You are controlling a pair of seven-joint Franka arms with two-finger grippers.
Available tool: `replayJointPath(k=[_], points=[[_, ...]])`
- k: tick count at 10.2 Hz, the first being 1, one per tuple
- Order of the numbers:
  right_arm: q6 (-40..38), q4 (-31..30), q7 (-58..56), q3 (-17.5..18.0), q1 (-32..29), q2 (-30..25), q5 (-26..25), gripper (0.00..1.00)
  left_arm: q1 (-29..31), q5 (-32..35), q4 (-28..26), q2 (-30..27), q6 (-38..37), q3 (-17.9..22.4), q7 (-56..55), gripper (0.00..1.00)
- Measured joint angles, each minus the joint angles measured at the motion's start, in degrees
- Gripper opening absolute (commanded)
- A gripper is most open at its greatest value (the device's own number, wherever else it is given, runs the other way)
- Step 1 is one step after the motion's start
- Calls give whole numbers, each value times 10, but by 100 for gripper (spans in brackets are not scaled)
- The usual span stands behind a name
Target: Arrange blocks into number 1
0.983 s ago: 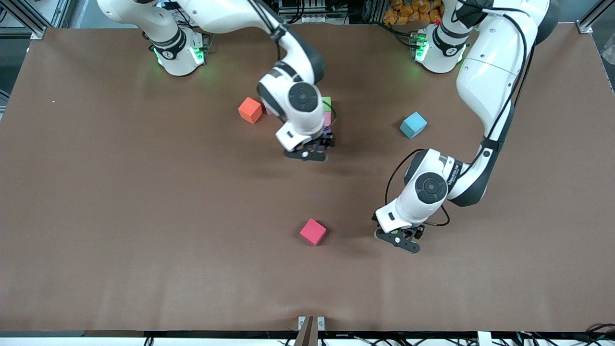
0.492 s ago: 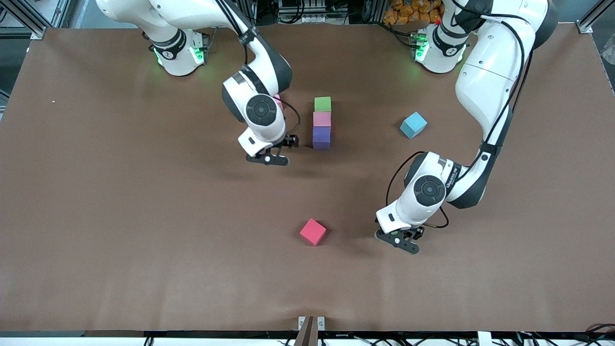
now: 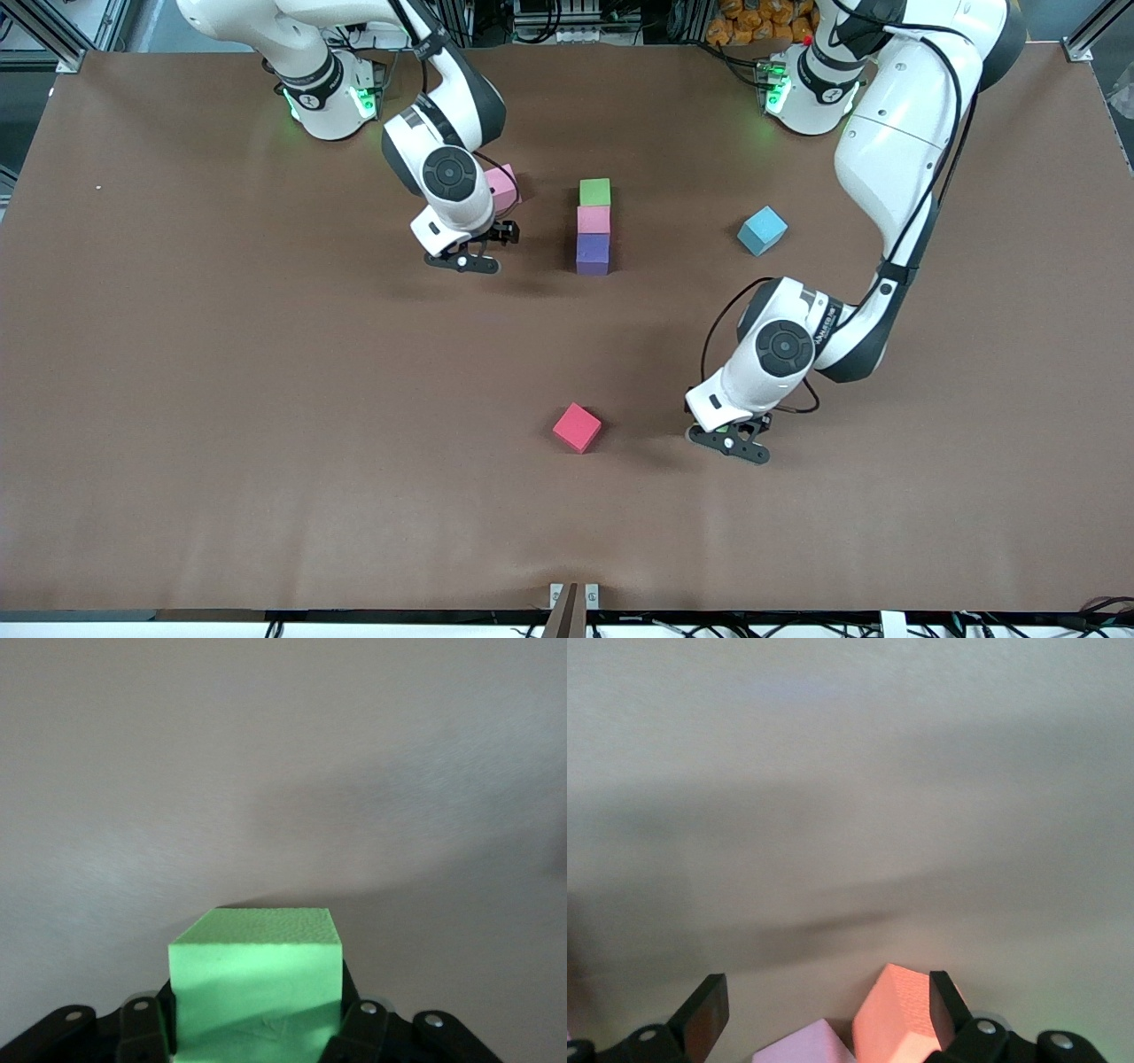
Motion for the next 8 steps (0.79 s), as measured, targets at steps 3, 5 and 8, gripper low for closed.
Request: replayJointPath(k=[3, 5, 8], points=[[-3, -45, 39, 0, -7, -25, 0, 100, -20, 0, -38, -24, -5, -35, -146, 0], [-3, -59, 41, 2, -7, -30, 0, 100, -23, 0, -83, -56, -6, -80, -247, 0], [-3, -67, 43, 6, -5, -35, 0, 100, -41, 0, -144, -96, -7, -129, -370, 0]])
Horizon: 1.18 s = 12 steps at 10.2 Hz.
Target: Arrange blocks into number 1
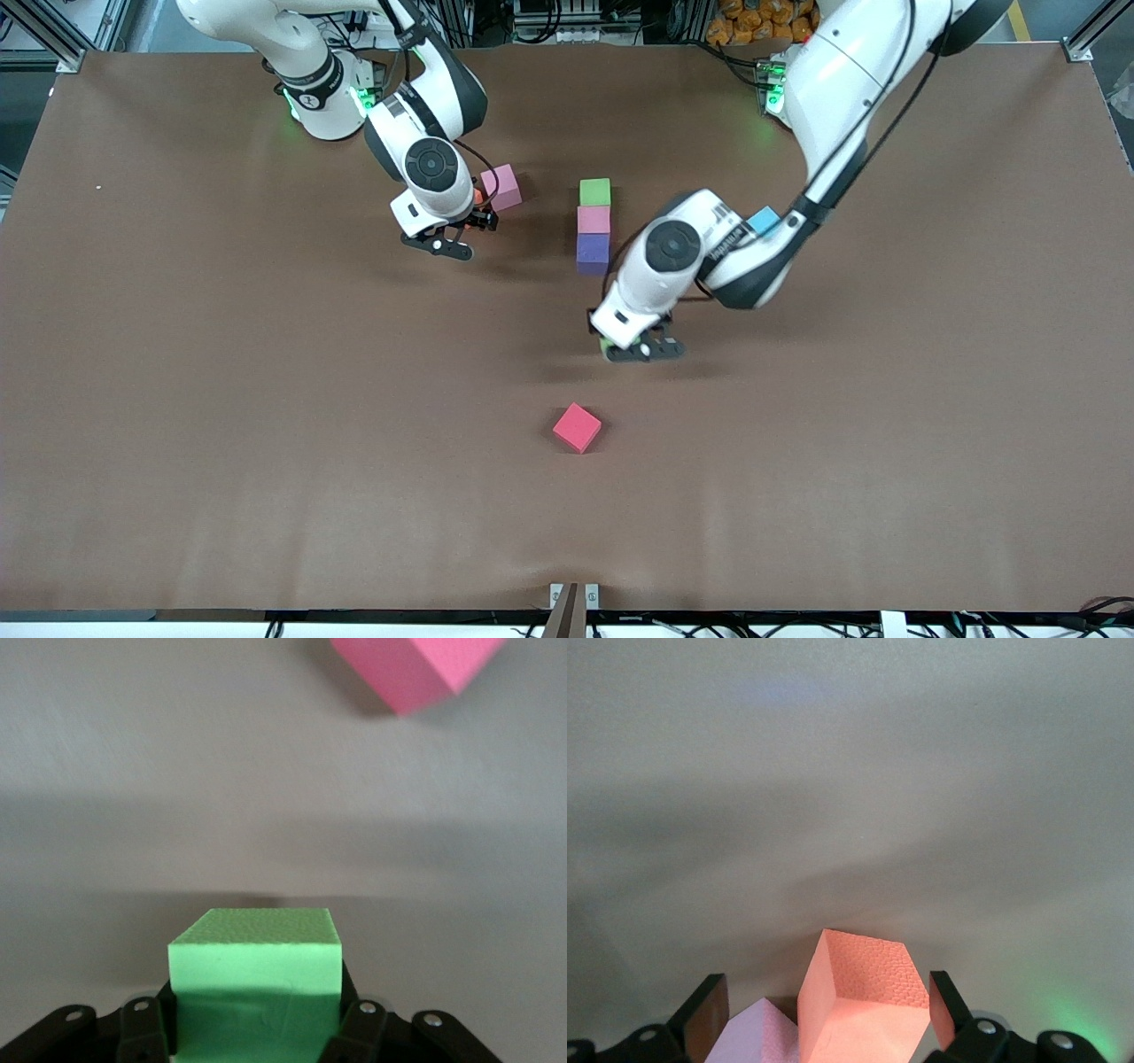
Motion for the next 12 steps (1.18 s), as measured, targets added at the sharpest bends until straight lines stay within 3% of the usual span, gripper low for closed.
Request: replayJointPath(k=[3, 12], points=[[1, -24, 1, 0, 0, -11, 0, 100, -34, 29, -28, -2, 0, -3, -50, 0], [-2, -46, 6, 0, -1, -25, 23, 100, -52, 71, -57, -2, 1, -7, -58, 0]])
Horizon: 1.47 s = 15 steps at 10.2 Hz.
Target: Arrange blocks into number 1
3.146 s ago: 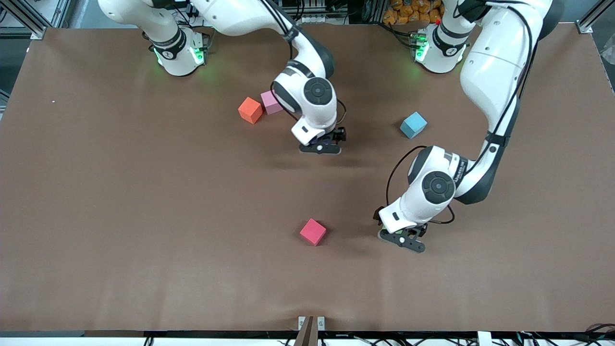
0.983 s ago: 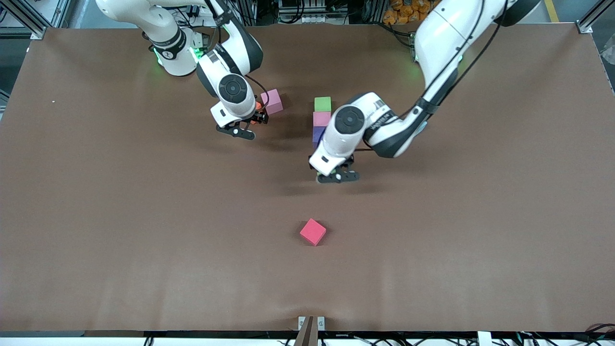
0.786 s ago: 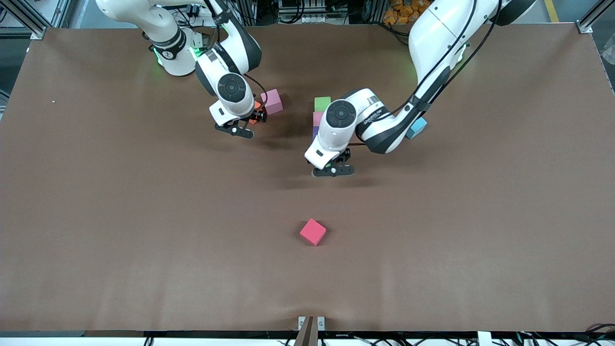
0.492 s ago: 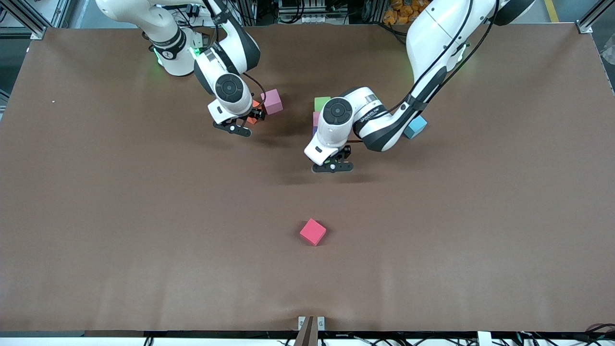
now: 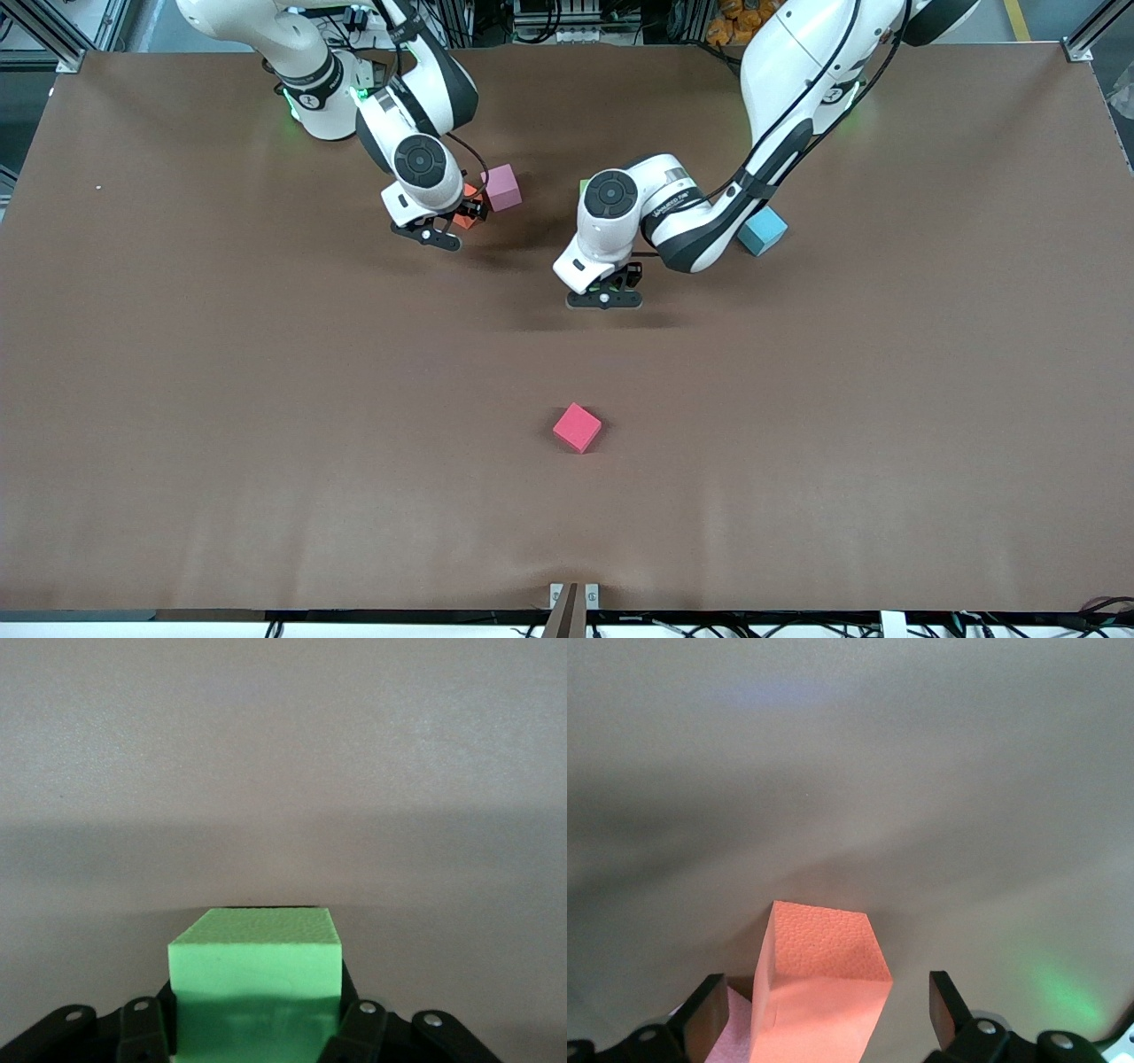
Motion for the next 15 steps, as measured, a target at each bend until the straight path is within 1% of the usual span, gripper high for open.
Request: replayJointPath(k=[2, 4, 5, 6, 9, 11, 13, 15], points=[[0, 9, -21, 2, 4, -7, 3, 100, 0, 1, 0, 1, 6, 0, 0, 0], [3, 35, -82, 5, 42, -8, 6, 100, -2, 1, 0, 3, 10, 0, 0, 0], [3, 48, -124, 11, 61, -8, 7, 100, -4, 1, 0, 4, 11, 0, 0, 9], [7, 56, -163, 23, 73, -8, 8, 100, -5, 1, -1, 4, 11, 0, 0, 99], [55, 57, -265, 42, 108, 0, 8, 100, -5, 1, -1, 6, 11, 0, 0, 100], [91, 54, -327, 44, 108, 9, 3, 100, -4, 1, 1, 6, 14, 0, 0, 100], [130, 46, -357, 43, 101, 20, -14, 100, 1, 1, 9, 2, 17, 0, 0, 100], [165, 33, -363, 42, 95, 36, -21, 100, 21, 1, 22, -16, 18, 1, 0, 100]])
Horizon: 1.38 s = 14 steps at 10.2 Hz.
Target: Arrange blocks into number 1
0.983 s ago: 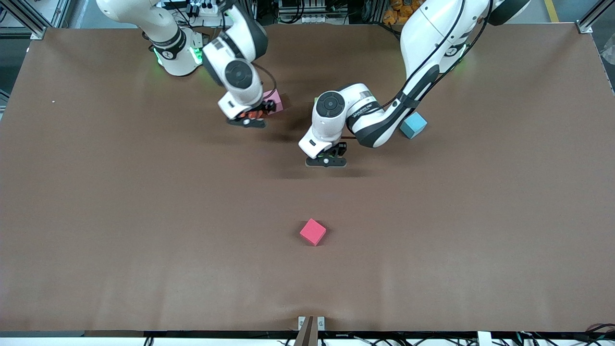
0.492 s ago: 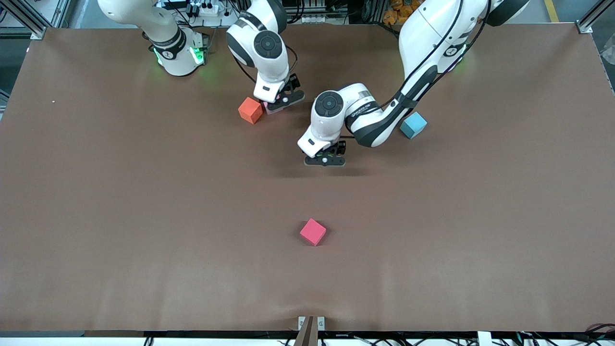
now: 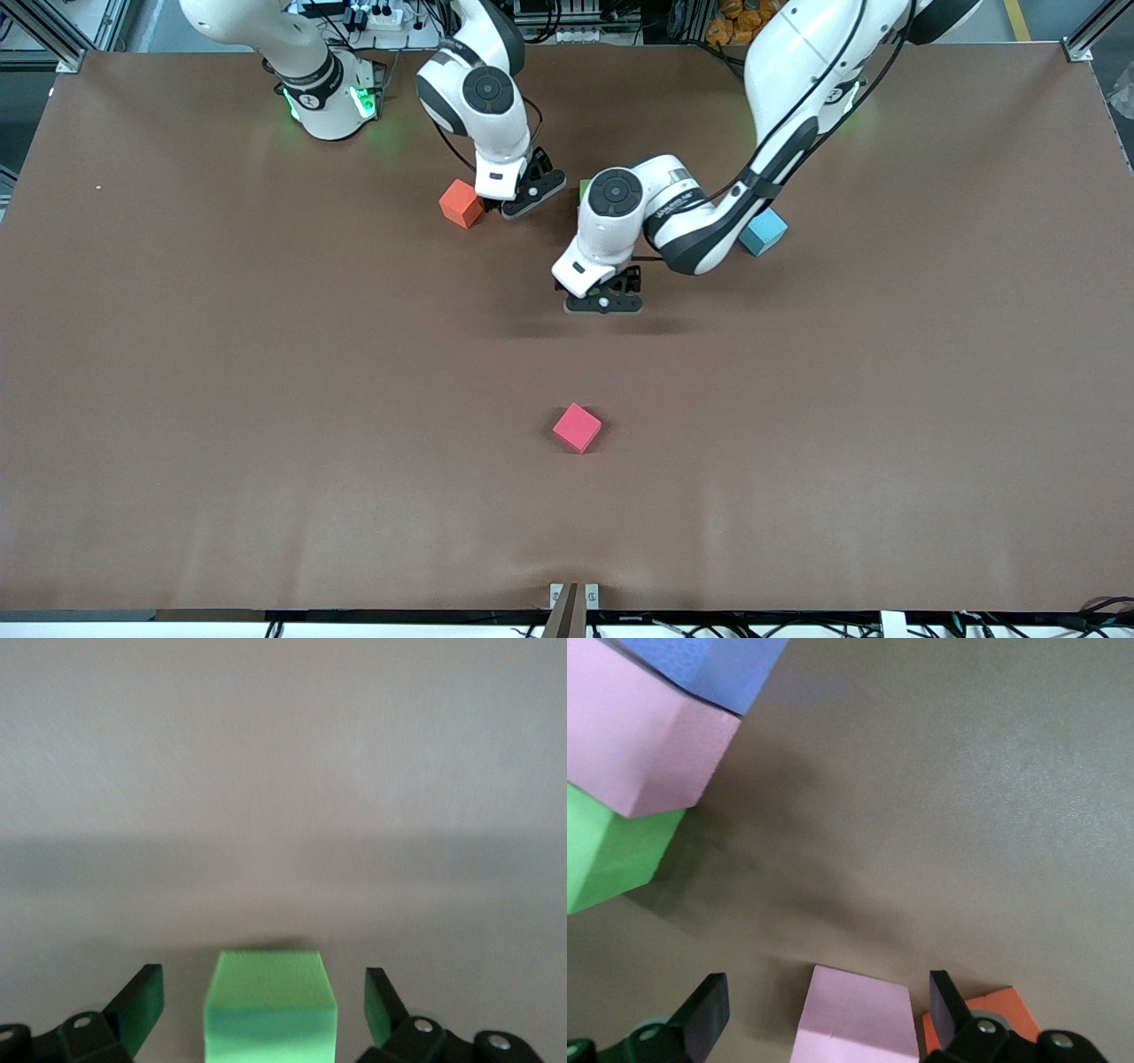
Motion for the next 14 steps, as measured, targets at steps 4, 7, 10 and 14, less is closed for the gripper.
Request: replayJointPath(k=[4, 7, 10, 14], points=[[12, -10, -1, -1, -12, 21, 0, 100, 46, 0, 20, -27, 0, 5, -28, 100], [13, -26, -1, -1, -13, 21, 0, 100, 66, 0, 25, -29, 0, 11, -34, 100], [33, -51, -1, -1, -14, 17, 0, 100, 63, 0, 24, -29, -14, 11, -35, 100], [39, -69, 4, -1, -14, 2, 0, 100, 62, 0, 24, -36, -47, 1, -35, 100]])
